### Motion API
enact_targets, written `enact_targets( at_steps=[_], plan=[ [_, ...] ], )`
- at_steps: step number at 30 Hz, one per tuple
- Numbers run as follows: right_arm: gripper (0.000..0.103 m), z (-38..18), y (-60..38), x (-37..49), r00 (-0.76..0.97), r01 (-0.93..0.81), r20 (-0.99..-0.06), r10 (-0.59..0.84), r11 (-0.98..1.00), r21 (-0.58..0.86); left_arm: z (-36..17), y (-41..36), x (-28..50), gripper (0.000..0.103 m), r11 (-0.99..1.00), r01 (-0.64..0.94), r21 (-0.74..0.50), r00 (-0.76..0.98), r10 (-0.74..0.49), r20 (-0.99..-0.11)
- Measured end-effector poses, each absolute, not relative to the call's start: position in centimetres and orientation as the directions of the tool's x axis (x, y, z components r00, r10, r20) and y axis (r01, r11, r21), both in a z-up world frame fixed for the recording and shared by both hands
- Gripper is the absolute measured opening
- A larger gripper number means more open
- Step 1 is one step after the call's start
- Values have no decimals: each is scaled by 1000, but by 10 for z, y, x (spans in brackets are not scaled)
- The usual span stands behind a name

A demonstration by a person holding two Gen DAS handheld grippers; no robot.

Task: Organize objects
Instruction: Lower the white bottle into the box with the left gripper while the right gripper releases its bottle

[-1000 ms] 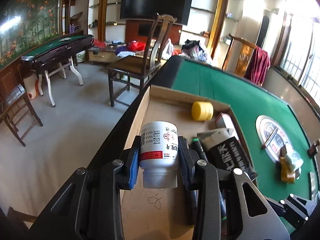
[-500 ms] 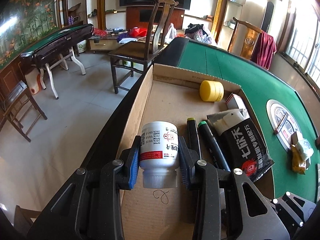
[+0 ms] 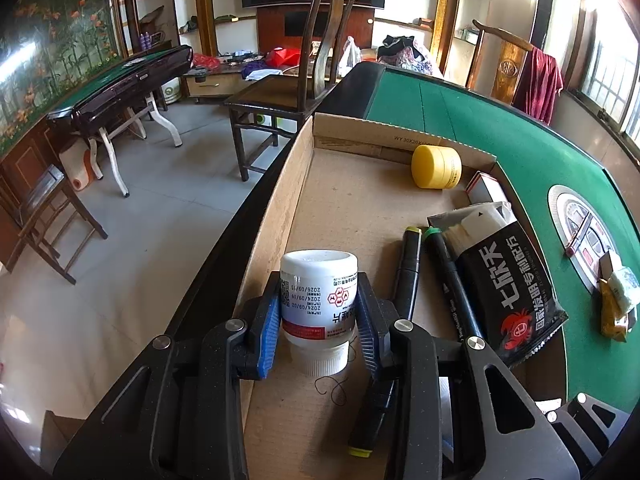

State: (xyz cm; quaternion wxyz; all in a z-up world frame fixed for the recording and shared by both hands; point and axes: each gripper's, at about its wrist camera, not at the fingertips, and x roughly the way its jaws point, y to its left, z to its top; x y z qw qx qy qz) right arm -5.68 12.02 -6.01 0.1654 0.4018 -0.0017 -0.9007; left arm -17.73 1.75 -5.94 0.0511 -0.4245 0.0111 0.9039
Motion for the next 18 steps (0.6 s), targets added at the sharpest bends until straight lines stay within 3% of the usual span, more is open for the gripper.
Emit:
enact_targets(
  at_steps=[18],
  plan=[
    [34, -51, 124, -53, -651, 290, -698, -298, -948, 134, -62, 10, -182, 35, -994, -89, -66, -604, 106, -790]
  ],
)
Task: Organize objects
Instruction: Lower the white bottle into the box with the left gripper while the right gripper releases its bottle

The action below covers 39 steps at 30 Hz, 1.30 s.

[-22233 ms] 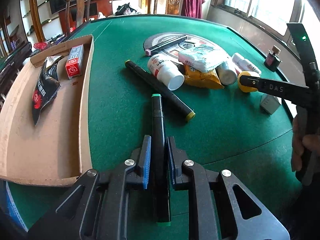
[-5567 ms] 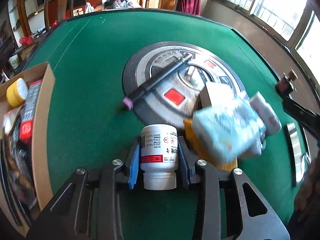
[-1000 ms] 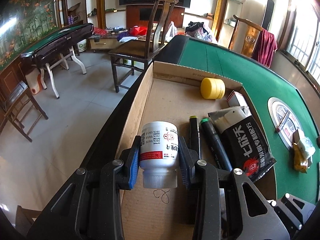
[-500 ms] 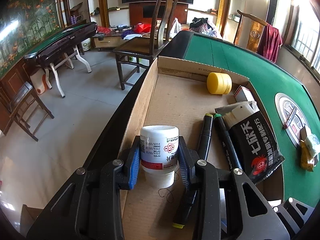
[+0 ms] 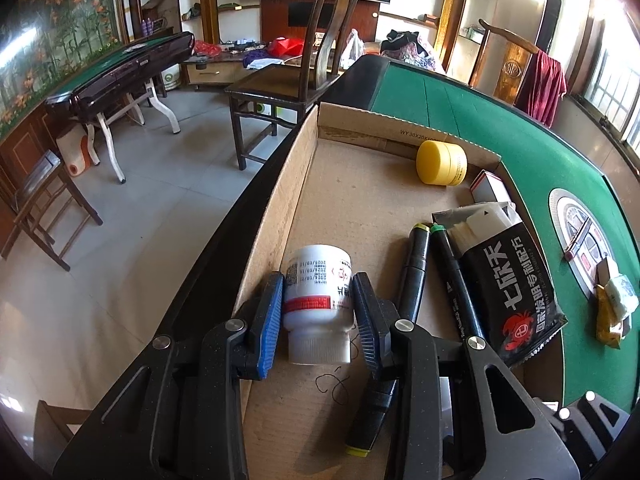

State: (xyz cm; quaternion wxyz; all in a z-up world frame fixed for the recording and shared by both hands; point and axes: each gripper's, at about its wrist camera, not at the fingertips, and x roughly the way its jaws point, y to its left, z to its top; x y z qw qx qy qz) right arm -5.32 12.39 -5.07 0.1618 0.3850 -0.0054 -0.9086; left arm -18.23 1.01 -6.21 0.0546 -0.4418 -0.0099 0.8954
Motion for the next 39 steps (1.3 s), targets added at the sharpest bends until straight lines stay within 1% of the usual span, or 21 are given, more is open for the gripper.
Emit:
enact_targets(
  at_steps=[8, 14, 17, 21, 24, 32, 35, 39],
  plan=[
    [34, -38, 142, -50, -677, 257, -667, -311, -949, 182, -58, -4, -185, 35, -975, -84, -207, -595, 216, -774],
    [35, -34, 155, -47, -674, 236, -663, -325, -946, 224, -54, -6, -184, 35, -959, -94, -266, -604, 268, -751],
    [35, -28, 165, -43, -687, 227, -650, -325, -946, 232, -48, -6, -182, 35, -944, -117, -308, -621, 311, -719],
    [35, -22, 184, -40, -707, 201, -628, -326, -943, 264, -33, 3, -171, 35, -912, -210, -351, -662, 397, -635],
    [35, -15, 201, -37, -723, 178, -613, -319, -943, 281, -30, 12, -167, 35, -910, -245, -336, -669, 409, -621],
    [35, -4, 271, -25, -782, 62, -578, -235, -951, 303, -23, 49, -127, 35, -914, -299, -275, -648, 406, -645],
    [35, -5, 305, -24, -789, 0, -579, -204, -943, 332, -18, 68, -112, 35, -903, -327, -277, -614, 426, -665],
    [35, -2, 350, -15, -807, -75, -570, -156, -930, 361, -5, 91, -89, 36, -906, -369, -205, -612, 403, -680]
  ],
)
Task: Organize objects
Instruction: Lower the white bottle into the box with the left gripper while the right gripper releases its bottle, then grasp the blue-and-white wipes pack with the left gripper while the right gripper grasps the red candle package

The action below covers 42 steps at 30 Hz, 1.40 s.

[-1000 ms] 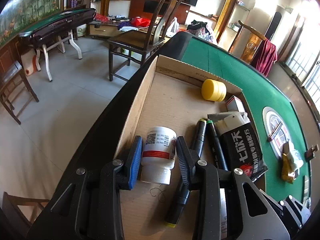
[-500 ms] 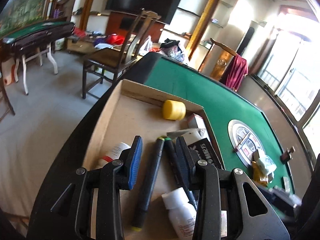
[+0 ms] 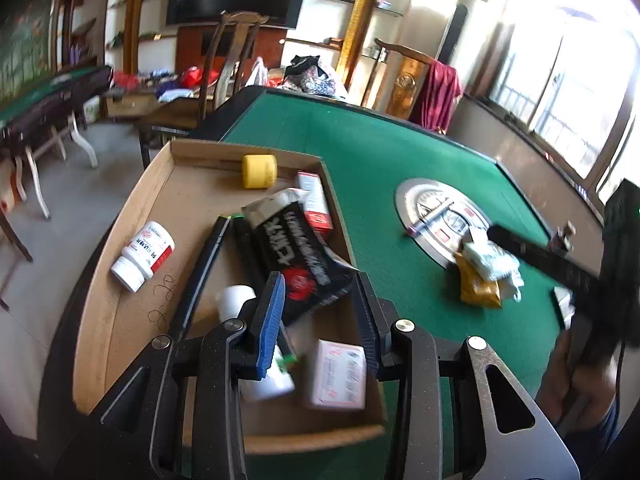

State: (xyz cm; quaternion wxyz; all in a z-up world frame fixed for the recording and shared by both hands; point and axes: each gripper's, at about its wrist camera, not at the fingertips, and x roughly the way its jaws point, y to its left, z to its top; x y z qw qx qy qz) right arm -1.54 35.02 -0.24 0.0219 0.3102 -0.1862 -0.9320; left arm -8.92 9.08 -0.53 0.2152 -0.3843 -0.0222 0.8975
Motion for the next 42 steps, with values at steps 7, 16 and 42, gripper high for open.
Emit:
enact_targets(
  at_steps=[7, 16, 42],
  plan=[
    [35, 7, 415, 1, -837, -189, -546, -48, -910, 369, 1, 129, -63, 36, -904, -405, -136, -585, 370, -721],
    [49, 7, 475, 40, -844, -287, -535, 43, -878, 383, -5, 163, -47, 36, -871, -454, -190, -504, 426, -751],
    [53, -4, 515, 48, -836, -306, -545, -61, -772, 557, -42, 371, -112, 56, -304, -921, 242, -346, 358, -868]
  ],
)
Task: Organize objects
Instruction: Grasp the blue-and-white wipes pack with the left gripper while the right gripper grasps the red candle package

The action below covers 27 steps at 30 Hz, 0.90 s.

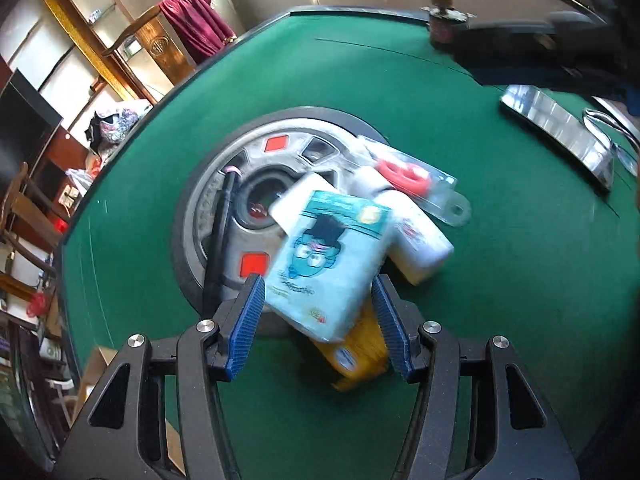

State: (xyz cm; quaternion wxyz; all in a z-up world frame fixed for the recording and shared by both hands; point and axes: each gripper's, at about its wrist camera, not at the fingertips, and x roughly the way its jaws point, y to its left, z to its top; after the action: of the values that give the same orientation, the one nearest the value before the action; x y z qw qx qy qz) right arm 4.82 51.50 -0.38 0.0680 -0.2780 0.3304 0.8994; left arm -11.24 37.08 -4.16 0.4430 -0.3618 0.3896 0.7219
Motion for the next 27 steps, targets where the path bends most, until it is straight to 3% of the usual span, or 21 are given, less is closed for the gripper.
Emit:
enact_targets(
  at_steps=[5, 6, 9, 12, 13, 17, 18, 27],
  plan=[
    [53, -8, 514, 45, -826, -316, -560, -58, -775, 547, -50, 392, -133, 57, -261, -951, 169, -253, 333, -908],
    [53, -9, 514, 44, -824, -321, -564, -59, -772, 549, -53, 395, -134, 64, -266, -948, 177, -260, 319, -911],
    [53, -12, 516, 42, -815, -333, -576, -55, -770, 544, -63, 403, -136, 70, -285, -935, 209, -295, 304, -906],
    [53, -12, 516, 42, -815, -338, -578, -48, -770, 541, -66, 398, -145, 69, -369, -918, 144, -272, 321, -907],
    [53, -12, 515, 42, -814, -342, -579, -43, -770, 538, -66, 395, -149, 67, -401, -910, 106, -255, 337, -906],
    [53, -14, 516, 40, -810, -348, -585, -44, -766, 540, -56, 374, -163, 33, -519, -854, -22, -229, 414, -881],
    [53, -14, 516, 40, -810, -349, -584, -44, -765, 541, -52, 366, -166, 29, -544, -835, -79, -208, 446, -871],
    [53, -19, 513, 34, -792, -356, -609, -48, -774, 524, -34, 295, -152, 25, -647, -700, -302, -175, 565, -807]
  ],
)
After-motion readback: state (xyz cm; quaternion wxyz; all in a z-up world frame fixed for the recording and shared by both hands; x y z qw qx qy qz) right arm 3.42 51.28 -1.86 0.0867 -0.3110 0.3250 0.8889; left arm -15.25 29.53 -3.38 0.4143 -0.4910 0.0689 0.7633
